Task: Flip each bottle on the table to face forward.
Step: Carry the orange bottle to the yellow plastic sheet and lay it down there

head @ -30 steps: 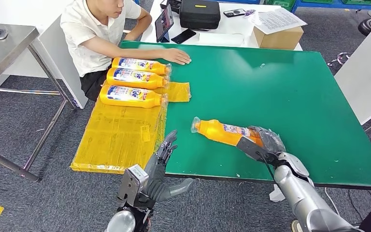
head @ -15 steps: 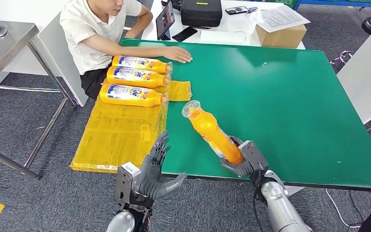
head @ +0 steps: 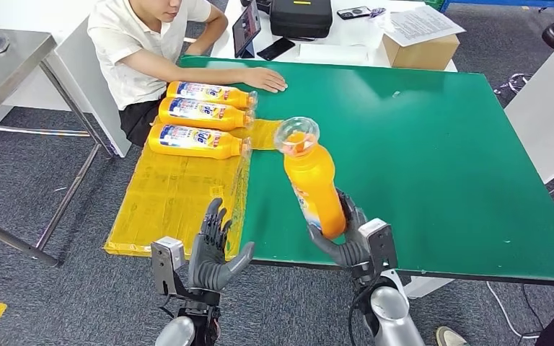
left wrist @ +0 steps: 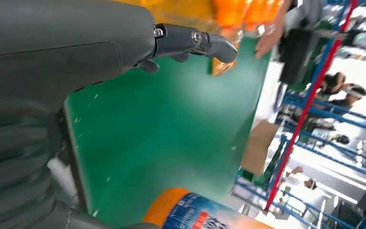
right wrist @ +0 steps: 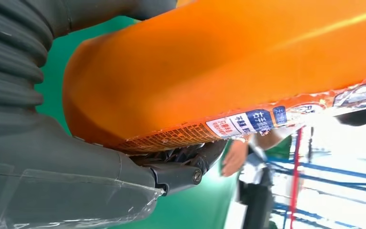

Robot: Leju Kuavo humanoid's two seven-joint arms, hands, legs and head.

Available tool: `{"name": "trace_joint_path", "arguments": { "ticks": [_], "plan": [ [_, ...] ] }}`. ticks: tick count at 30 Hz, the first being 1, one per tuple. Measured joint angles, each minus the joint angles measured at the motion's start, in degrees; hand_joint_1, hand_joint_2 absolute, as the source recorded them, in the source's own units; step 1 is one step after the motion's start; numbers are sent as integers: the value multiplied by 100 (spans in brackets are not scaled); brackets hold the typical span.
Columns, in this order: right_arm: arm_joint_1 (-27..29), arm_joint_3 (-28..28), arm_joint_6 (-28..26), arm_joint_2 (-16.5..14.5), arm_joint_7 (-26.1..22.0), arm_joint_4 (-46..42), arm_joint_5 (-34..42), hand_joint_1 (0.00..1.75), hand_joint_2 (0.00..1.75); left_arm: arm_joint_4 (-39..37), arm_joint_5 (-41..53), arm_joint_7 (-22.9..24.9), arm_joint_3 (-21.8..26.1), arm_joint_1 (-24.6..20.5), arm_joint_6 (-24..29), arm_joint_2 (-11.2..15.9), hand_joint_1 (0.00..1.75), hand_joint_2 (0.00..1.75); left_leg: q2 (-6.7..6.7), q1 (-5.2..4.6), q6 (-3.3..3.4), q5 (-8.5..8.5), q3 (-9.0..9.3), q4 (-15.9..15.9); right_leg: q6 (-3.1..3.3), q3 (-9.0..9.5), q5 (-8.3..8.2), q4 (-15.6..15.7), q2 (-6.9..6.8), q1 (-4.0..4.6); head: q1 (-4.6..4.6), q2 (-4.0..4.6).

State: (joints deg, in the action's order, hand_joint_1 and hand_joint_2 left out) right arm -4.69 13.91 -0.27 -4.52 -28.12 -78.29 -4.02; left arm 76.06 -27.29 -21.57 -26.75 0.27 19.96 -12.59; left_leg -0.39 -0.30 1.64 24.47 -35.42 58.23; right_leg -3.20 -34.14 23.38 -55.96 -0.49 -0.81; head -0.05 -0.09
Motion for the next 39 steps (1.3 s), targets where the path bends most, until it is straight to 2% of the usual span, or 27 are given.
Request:
{"name": "trace_joint_path", "arguments": {
  "ticks": [8, 20, 29, 39],
  "plan": [
    [133, 558, -337, -59, -33, -68, -279, 175, 175, -50, -247, -14, 14, -138, -173, 10, 0, 175, 2, -4, 2, -2, -1, 0, -2, 4, -3, 0, -1, -3, -1, 0],
    [-142, 1212, -406, -93, 16, 717, -748, 175, 175, 139, -154, 69, -84, -170, -478, 36, 0, 175, 3, -2, 2, -2, -3, 0, -1, 1, -2, 0, -2, -2, 1, 0],
    [-291, 1317, -423, -107, 88, 1291, -825, 175, 175, 254, 188, 64, -68, -266, -572, 148, 0, 175, 3, -2, 2, -2, -3, 0, -1, 1, -3, -1, -2, -2, 0, 0],
    [-380, 1319, -503, -110, 88, 1470, -967, 175, 175, 254, 361, 98, -61, -286, -736, 214, 0, 175, 3, -2, 2, -2, -3, 0, -1, 0, -2, -1, -2, -2, 1, 0]
  ]
}}
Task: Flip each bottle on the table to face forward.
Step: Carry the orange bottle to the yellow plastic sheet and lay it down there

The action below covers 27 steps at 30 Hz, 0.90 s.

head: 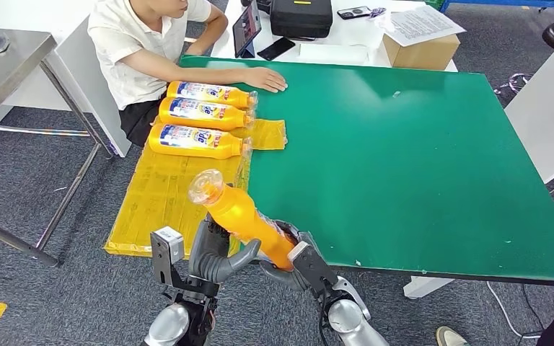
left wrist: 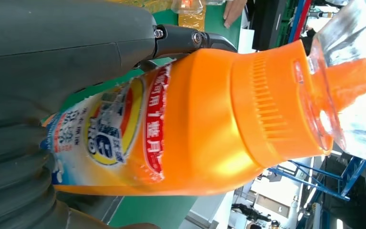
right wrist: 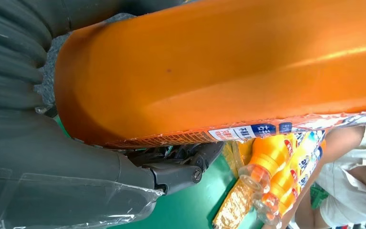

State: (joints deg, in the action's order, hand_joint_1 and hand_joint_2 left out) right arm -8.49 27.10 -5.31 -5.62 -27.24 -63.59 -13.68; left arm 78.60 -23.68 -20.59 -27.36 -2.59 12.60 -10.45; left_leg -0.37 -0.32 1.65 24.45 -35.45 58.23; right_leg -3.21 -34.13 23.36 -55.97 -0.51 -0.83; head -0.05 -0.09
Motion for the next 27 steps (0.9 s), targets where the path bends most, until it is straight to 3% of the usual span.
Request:
{"name": "trace_joint_path", "arguments": {
  "ticks": [11, 13, 16, 17, 22, 27],
  "plan": [
    [-67, 51, -188, -17, -1, 96, -283, 175, 175, -86, 191, 134, -8, -71, 70, 18, 3, 175, 0, 0, 0, 0, 0, 0, 0, 0, 0, 0, 0, 0, 0, 0],
    [-111, 132, -299, -40, 6, 107, -470, 175, 175, -238, 295, 184, -9, -163, 157, 19, 30, 175, 0, 0, 0, -1, 0, 0, 0, -1, 0, 0, 0, 0, -1, 0],
    [-191, 285, -408, -79, 52, 136, -700, 175, 175, -545, 375, 210, -5, -337, 207, 15, 129, 175, 0, 1, -1, -2, 1, 0, 0, 0, -1, -1, 0, 1, 1, 0],
    [-220, 336, -420, -88, 66, 158, -744, 175, 175, -638, 339, 214, -2, -387, 163, 14, 150, 175, 0, 1, -1, -2, 0, 0, 0, 0, -1, -2, 0, 1, 1, 0],
    [-371, 588, -448, -155, 67, 330, -842, 175, 175, -855, 32, 242, 49, -535, -195, 11, 154, 175, -1, 0, -1, -2, 0, 0, 0, 0, -1, -2, 0, 0, 1, 0],
    [-491, 829, -597, -210, -90, 474, -864, 175, 175, -925, -431, 380, 139, -618, -495, 14, 175, 175, 0, 1, -1, -2, -1, 0, 0, -1, -1, -2, 0, 0, 1, 0]
  ]
}}
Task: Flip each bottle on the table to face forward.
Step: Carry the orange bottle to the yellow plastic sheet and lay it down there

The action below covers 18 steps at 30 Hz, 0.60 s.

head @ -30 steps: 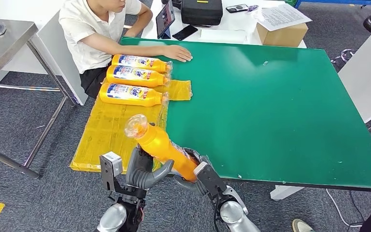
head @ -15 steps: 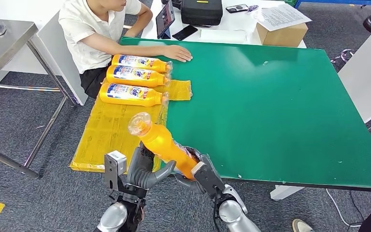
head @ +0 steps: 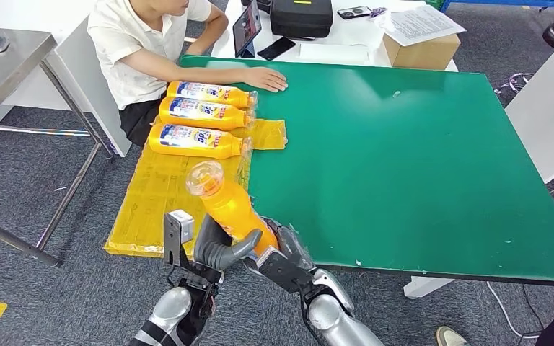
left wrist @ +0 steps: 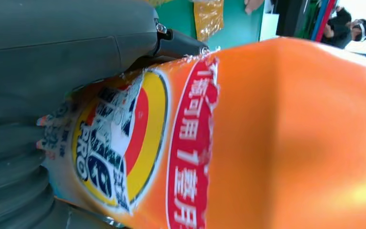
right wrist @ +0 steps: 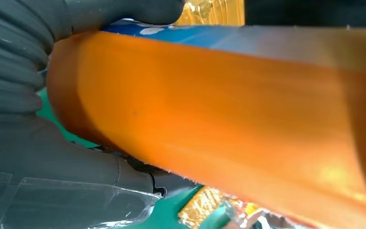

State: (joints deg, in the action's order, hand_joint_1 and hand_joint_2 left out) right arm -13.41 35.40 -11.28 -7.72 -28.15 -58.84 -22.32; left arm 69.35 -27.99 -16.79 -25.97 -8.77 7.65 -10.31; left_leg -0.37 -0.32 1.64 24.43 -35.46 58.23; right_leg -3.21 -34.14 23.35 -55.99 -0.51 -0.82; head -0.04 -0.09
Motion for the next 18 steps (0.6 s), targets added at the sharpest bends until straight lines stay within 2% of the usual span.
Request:
{"name": "trace_joint_path", "arguments": {
  "ticks": [2, 3, 5, 6, 7, 12, 16, 18],
  "plan": [
    [-26, 74, -15, 0, -73, 9, 80, 166, 175, -16, -241, 4, 51, -17, -159, 1, 175, 175, 0, 0, 0, 0, 0, 0, 0, 0, 0, 0, 0, 0, 0, 0],
    [-35, 105, -13, 0, -93, 9, 131, 133, 175, -17, -343, -8, 79, -18, -228, 2, 175, 175, 0, 0, 0, 0, 0, 0, 0, 0, 0, 0, 0, 0, 1, 0],
    [-45, 157, -2, 0, -114, 9, 229, 47, 175, 15, -506, -45, 131, 8, -351, 2, 175, 175, 0, 0, 0, 0, 0, 0, 0, 0, 0, 0, 0, 0, 0, 0],
    [-46, 185, 15, 0, -140, 9, 283, 10, 175, 60, -590, -63, 156, 34, -428, 2, 175, 175, 0, 0, 0, 0, 0, 0, 0, 0, 0, 0, 0, 0, 0, 0],
    [-44, 213, 44, 0, -177, 10, 339, 0, 175, 123, -674, -84, 186, 66, -522, 4, 175, 175, -1, 0, 0, 0, 0, 0, 0, -1, 0, 0, 0, 0, -1, 0],
    [-31, 315, 205, -12, -419, 14, 560, 0, 175, 580, -964, -127, 320, 277, -1072, 48, 175, 175, -3, 0, 0, 0, 0, 0, 0, -3, 0, 1, 1, 0, -1, 0],
    [-16, 333, 210, -51, -510, 14, 639, 0, 175, 828, -973, -185, 373, 445, -1250, 82, 175, 175, -3, 0, 0, 0, 0, 0, 1, -5, 1, 1, 1, 0, 0, 0],
    [4, 333, 200, -77, -539, 14, 667, 0, 87, 895, -966, -218, 414, 507, -1253, 82, 175, 175, -3, 0, 0, 0, 0, 0, 1, -6, 1, 1, 1, 0, 0, 0]
  ]
}}
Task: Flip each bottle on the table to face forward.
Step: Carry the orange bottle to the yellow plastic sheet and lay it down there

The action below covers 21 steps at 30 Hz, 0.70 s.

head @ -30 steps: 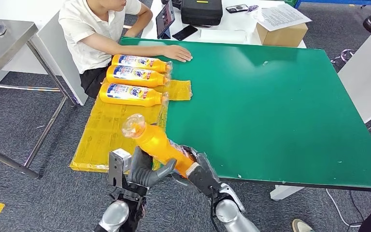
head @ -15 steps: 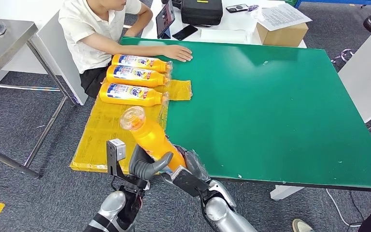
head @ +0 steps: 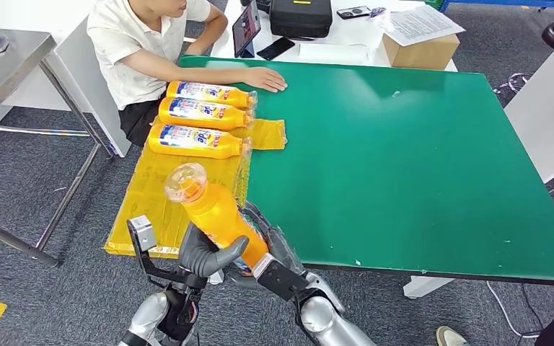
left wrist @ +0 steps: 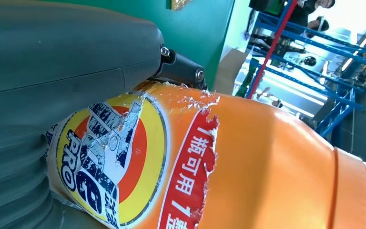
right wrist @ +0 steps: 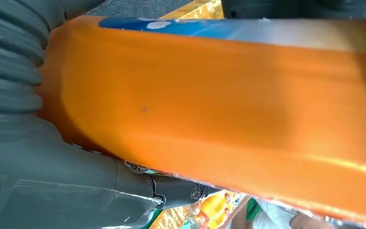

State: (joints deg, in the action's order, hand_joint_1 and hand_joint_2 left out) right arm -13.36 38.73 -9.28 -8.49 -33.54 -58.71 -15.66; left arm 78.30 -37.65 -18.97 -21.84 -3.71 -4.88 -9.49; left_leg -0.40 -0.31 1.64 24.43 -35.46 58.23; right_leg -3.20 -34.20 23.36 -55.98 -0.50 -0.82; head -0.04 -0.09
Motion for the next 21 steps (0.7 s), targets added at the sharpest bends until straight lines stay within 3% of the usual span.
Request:
{"name": "trace_joint_path", "arguments": {
  "ticks": [2, 4, 7, 10, 14, 17, 21],
  "plan": [
    [18, 0, -13, -21, -16, 0, 16, 0, 0, 39, 19, -24, 26, 40, 29, 0, 175, 175, 0, 0, 0, 0, 0, 0, 0, 0, 0, 0, 0, 0, 0, 0],
    [48, -2, -90, -44, -42, 0, 38, 0, 0, 65, 109, -55, 37, 55, 237, -6, 175, 175, 1, 0, 0, 0, 0, 0, 0, 0, 0, 0, 0, 0, 0, 0],
    [224, -28, -513, -118, -164, -26, 97, 0, 0, 44, 658, -161, 49, -5, 1260, -31, 175, 175, 1, 0, 0, 0, 0, 0, 0, 0, 0, 0, -1, 0, 1, 0],
    [509, -167, -1414, -222, -452, -239, 387, 0, 0, -146, 1561, -580, 99, -149, 2433, -19, 175, 175, 4, 1, 0, 0, -2, 0, 0, -1, 0, -1, -2, 1, -1, 0],
    [739, -430, -2603, -249, -630, -1104, 1070, 0, 0, -362, 3007, -1010, 153, -302, 3551, 23, 175, 175, 2, 1, 0, 0, -3, 0, 0, -3, 0, -1, -2, 0, 2, 0],
    [913, -636, -2949, -294, -649, -1916, 1019, 0, 0, -580, 3783, -890, 183, -484, 3915, 79, 175, 175, 2, -1, 0, 0, -3, 0, 0, -2, -1, 0, -2, -1, 1, 0],
    [1126, -1112, -3046, -559, -658, -2976, 563, 0, 0, -818, 4262, -719, 260, -713, 3970, 125, 175, 175, 2, 0, 0, -1, -2, 0, 0, -1, -1, -1, -2, 0, 1, 0]
  ]
}}
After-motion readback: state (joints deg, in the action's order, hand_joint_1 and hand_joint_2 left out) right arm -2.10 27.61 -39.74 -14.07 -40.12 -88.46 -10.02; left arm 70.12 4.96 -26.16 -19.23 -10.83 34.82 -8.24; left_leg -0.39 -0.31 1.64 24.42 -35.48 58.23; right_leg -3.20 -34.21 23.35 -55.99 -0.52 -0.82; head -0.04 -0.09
